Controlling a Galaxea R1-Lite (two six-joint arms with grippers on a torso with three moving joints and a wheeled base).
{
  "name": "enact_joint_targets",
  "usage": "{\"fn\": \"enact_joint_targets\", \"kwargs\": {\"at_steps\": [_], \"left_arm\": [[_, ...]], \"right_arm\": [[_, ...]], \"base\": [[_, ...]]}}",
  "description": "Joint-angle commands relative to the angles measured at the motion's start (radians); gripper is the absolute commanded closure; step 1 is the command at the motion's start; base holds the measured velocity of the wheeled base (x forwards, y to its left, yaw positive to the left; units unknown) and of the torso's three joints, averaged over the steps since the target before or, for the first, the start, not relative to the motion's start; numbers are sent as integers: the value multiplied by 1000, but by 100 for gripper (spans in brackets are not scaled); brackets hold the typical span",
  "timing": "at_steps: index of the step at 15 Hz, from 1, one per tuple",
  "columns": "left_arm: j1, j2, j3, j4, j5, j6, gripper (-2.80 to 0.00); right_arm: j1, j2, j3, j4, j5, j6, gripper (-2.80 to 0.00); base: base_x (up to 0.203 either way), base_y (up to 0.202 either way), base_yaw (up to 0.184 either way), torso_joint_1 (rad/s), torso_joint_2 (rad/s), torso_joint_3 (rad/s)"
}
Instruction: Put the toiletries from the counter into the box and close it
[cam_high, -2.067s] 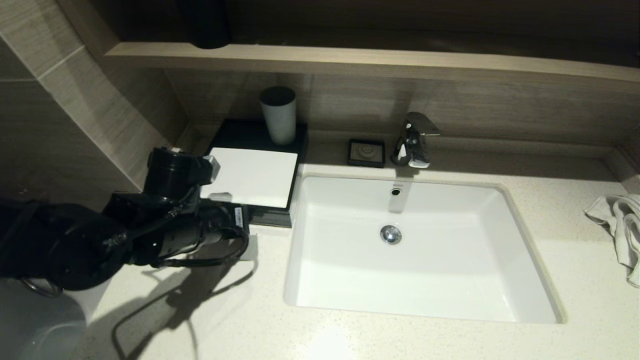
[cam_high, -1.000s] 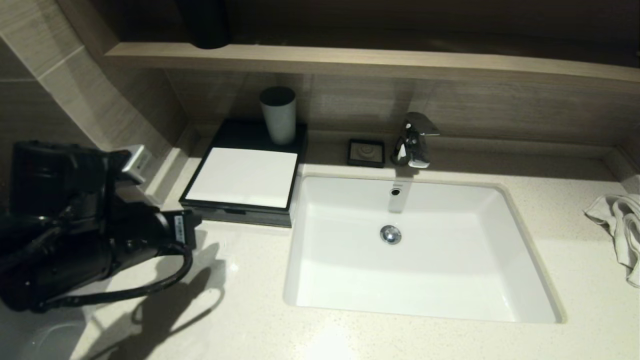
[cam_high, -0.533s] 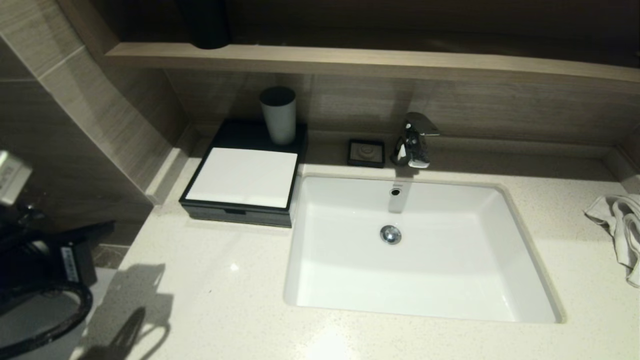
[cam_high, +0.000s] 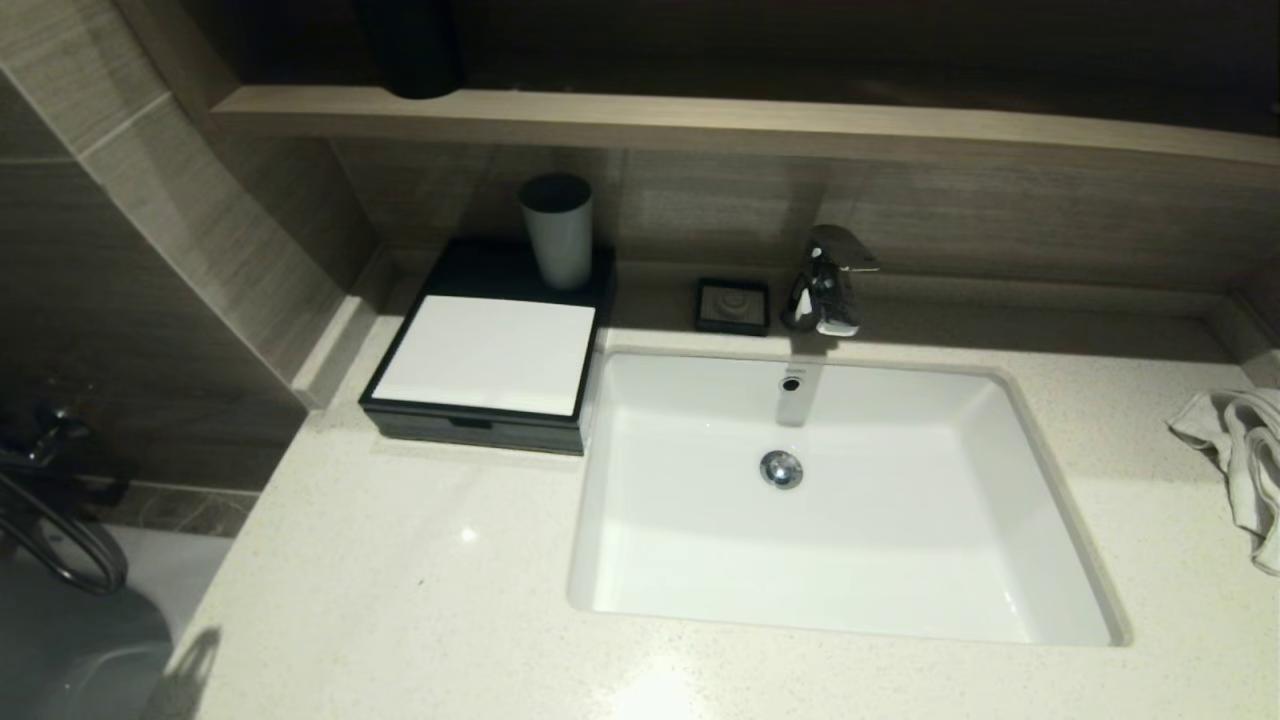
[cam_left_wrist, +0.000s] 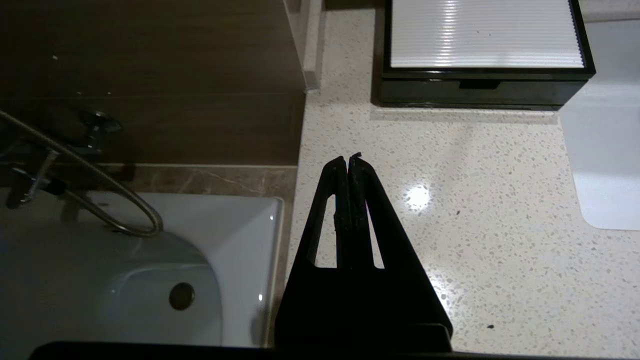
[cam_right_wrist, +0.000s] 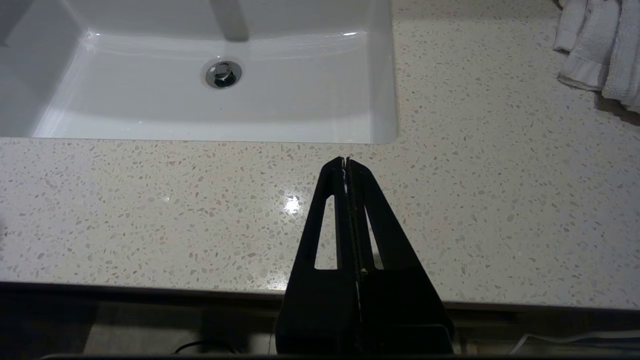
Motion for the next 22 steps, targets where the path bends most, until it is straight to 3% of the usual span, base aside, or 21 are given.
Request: {"fn": "enact_joint_targets", "kwargs": {"at_steps": [1,6,11,20,22], "left_arm": [[40,-151,24,10,9,43,0],[142,-281,121,9,-2,58,0],[210,-359,203,11,-125,59,0],[207,-509,375,4,-165,54,0],[207,-515,410,-49,-179,50,0]], "right_arm": [[0,2,0,0,0,0,0],[0,2,0,0,0,0,0],[0,2,0,0,0,0,0],[0,2,0,0,0,0,0],[0,2,0,0,0,0,0]], "base": [[0,0,0,0,0,0],[0,0,0,0,0,0],[0,0,0,0,0,0],[0,0,0,0,0,0],[0,0,0,0,0,0]]}}
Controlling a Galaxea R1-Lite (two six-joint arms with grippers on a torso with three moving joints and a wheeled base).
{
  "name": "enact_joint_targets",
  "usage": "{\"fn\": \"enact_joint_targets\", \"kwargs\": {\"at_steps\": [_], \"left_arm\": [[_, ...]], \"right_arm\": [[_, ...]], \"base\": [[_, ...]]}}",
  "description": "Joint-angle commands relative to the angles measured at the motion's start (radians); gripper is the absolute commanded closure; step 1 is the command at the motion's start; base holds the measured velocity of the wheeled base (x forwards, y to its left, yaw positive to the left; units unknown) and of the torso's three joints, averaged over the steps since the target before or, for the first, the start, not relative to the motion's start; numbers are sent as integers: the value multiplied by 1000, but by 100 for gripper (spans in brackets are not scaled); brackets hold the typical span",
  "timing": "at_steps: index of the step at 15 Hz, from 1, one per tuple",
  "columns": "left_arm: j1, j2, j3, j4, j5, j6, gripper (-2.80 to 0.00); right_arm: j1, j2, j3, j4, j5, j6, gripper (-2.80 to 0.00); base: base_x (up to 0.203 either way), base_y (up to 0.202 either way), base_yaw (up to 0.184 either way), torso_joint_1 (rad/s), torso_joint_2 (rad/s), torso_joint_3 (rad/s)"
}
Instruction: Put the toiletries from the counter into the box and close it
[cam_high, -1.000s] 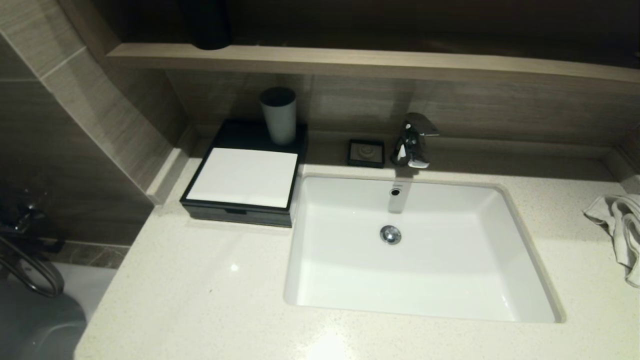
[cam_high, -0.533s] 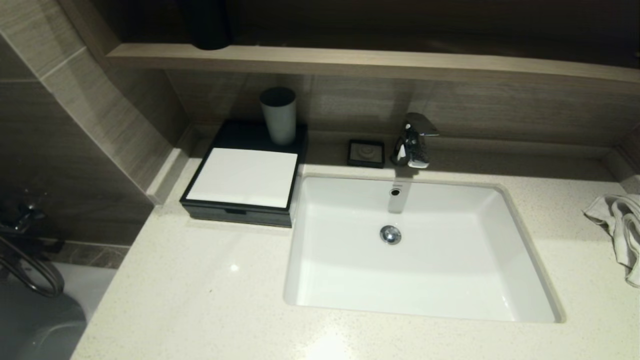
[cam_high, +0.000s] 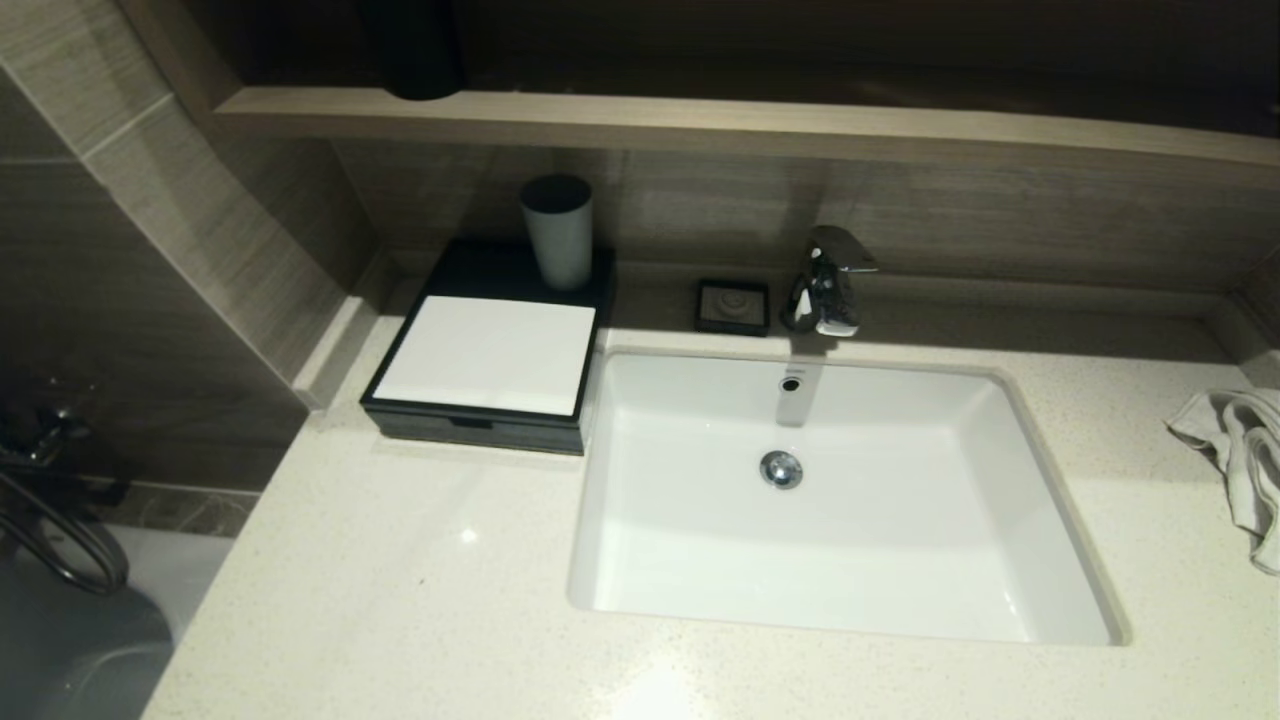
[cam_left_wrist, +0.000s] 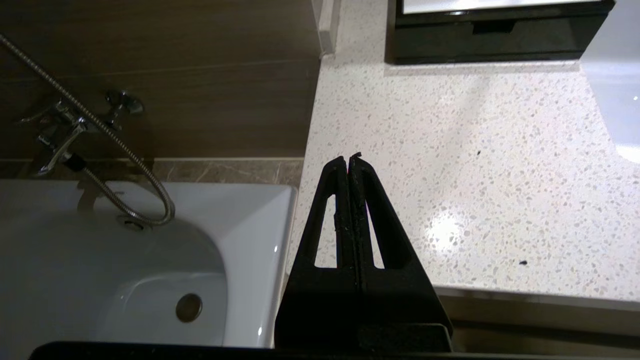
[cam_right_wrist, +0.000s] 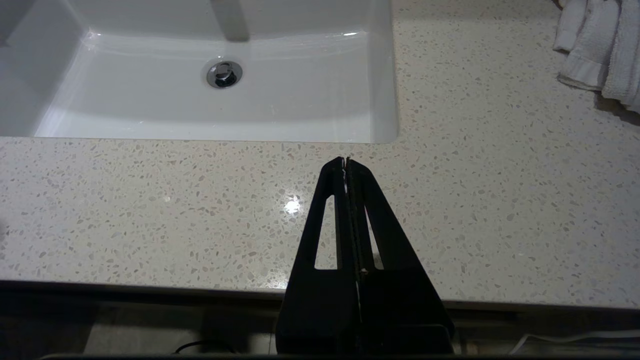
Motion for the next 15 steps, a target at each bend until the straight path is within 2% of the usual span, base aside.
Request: {"fn": "enact_joint_targets", "kwargs": {"at_steps": [1,3,11,15], "left_arm": [[0,-27,40,-48,-16,0,0],[0,-39,54,-65,-37,-1,0],[0,-54,185,-241,-38,4,0],[0,-54,188,-250,-42,3,0]], "right_arm": [[0,0,0,0,0,0,0],[0,2,0,-1,0,0,0],[0,2,0,0,0,0,0],[0,1,0,-1,0,0,0]], "base": [[0,0,0,0,0,0],[0,0,0,0,0,0],[0,0,0,0,0,0],[0,0,0,0,0,0]]}}
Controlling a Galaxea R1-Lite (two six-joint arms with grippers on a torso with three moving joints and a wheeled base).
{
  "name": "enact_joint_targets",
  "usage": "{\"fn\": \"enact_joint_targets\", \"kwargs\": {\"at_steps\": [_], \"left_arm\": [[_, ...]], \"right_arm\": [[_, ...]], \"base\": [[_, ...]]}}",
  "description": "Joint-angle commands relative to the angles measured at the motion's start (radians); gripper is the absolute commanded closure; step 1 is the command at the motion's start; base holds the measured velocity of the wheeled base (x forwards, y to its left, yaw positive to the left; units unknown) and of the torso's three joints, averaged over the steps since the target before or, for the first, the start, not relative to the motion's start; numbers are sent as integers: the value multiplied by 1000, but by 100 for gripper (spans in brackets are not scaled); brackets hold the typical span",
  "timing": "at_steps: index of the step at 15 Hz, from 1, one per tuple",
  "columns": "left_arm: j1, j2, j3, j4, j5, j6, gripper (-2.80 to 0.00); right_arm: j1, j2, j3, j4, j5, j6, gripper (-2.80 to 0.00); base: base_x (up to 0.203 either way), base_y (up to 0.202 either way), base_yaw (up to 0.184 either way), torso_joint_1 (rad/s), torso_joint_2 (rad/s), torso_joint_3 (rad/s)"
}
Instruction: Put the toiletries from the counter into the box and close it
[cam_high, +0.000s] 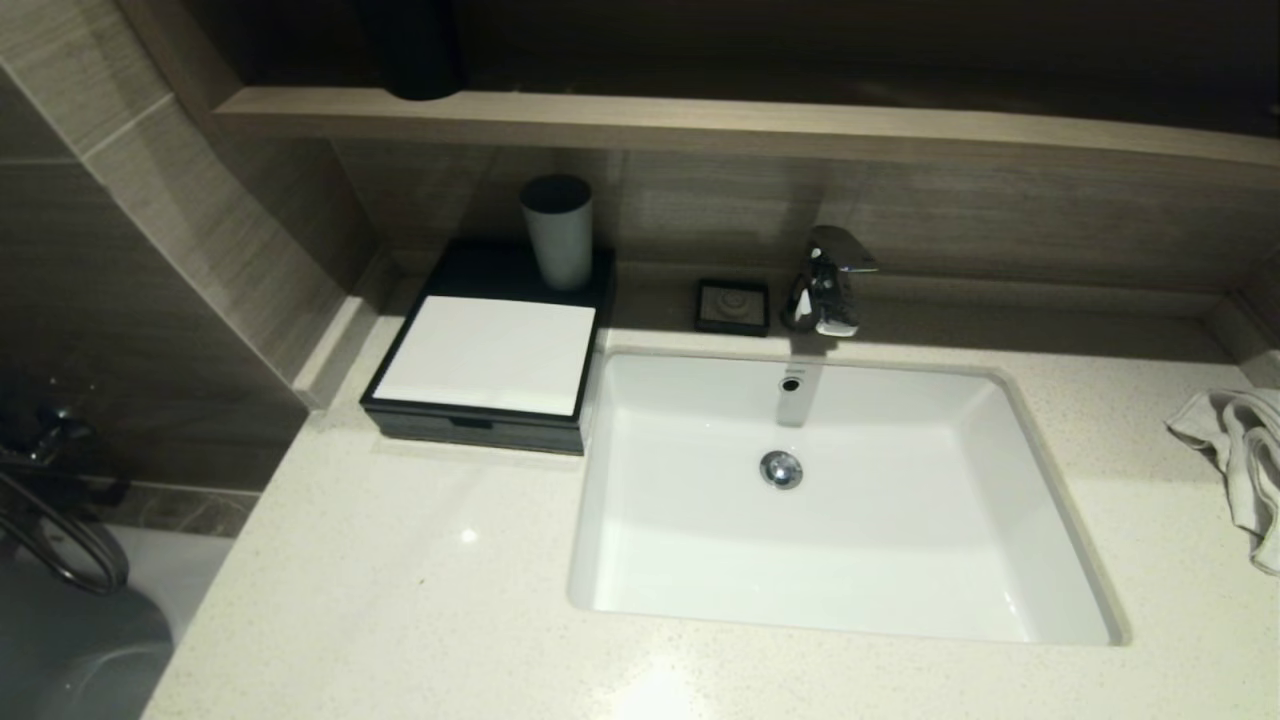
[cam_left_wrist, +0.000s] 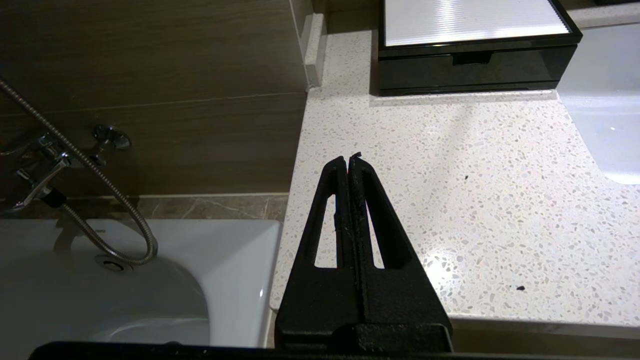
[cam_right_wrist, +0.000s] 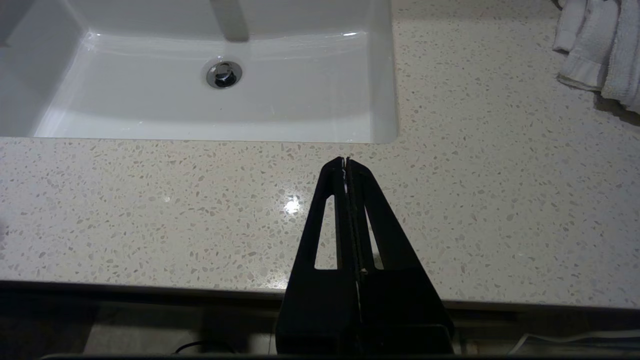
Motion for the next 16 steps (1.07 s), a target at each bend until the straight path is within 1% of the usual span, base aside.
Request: {"fn": "enact_joint_targets", "kwargs": {"at_steps": [1,3,4,6,8,9,13,16], "left_arm": [[1,2,6,3,-3,-2,0],[1,2,6,20,-4,-13,0],[1,2,6,36,-13,-29,0],[1,2,6,88,-26,-66,0],[1,2,5,173,-22,-75,0],[1,2,4,193,-20,-85,0],[1,2,4,192,-20,-95,0],[1,2,4,186,-16,-152,0]], "right_arm": [[0,2,0,0,0,0,0],[0,2,0,0,0,0,0],[0,1,0,0,0,0,0],[0,2,0,0,0,0,0],[0,2,0,0,0,0,0],[0,2,0,1,0,0,0],[0,2,0,1,0,0,0],[0,0,0,1,0,0,0]], "base": [[0,0,0,0,0,0],[0,0,0,0,0,0],[0,0,0,0,0,0],[0,0,0,0,0,0],[0,0,0,0,0,0],[0,0,0,0,0,0],[0,0,0,0,0,0],[0,0,0,0,0,0]]}}
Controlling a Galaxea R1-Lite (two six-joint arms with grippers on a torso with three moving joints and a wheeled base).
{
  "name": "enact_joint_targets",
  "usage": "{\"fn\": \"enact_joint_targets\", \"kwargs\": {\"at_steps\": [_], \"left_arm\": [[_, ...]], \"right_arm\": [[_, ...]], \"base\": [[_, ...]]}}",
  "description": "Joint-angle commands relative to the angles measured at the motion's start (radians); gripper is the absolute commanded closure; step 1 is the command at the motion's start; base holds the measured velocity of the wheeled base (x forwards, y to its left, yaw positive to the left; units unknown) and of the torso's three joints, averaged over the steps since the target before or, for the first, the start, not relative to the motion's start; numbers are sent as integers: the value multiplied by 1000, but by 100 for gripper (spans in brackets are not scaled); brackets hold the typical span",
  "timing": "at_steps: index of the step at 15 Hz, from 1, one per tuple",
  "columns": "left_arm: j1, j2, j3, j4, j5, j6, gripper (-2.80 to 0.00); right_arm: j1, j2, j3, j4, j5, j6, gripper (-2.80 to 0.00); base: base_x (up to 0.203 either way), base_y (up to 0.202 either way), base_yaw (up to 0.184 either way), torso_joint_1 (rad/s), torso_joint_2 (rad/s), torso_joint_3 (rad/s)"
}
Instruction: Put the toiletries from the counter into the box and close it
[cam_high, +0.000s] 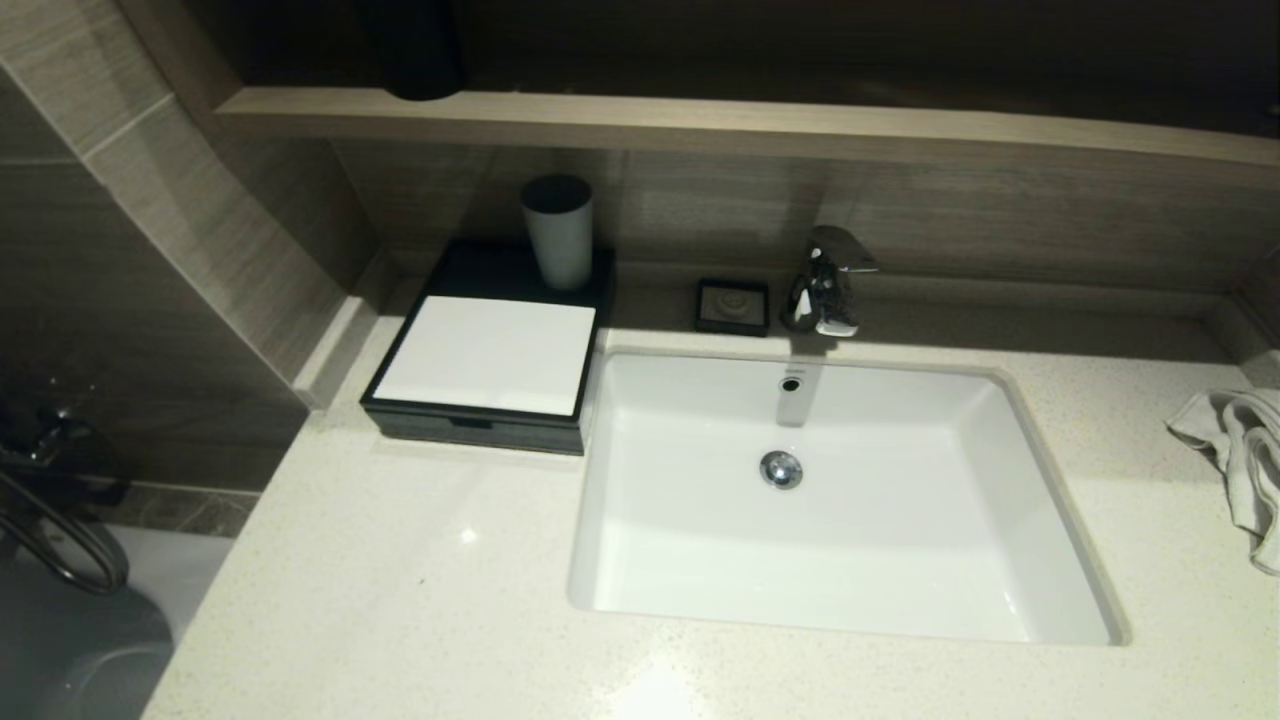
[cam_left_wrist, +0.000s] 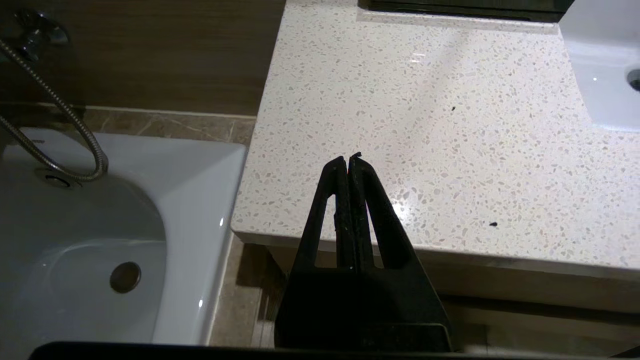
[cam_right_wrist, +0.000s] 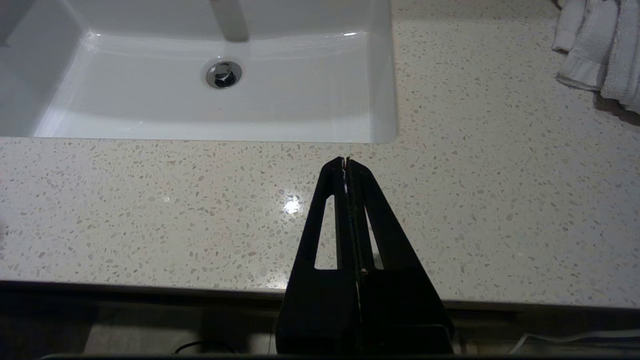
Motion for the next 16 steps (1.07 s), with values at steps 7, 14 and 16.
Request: {"fn": "enact_joint_targets", "kwargs": {"at_steps": [7,14,16], "left_arm": [[0,1,2,-3,0,-15,0],[0,1,2,-3,0,-15,0],[0,1,2,-3,0,-15,0]], "right_arm": [[0,0,0,-1,0,1,0],[0,1,0,-1,0,1,0],[0,2,0,-1,0,1,0]], "base": [[0,0,0,0,0,0],[0,0,0,0,0,0],[0,0,0,0,0,0]]}}
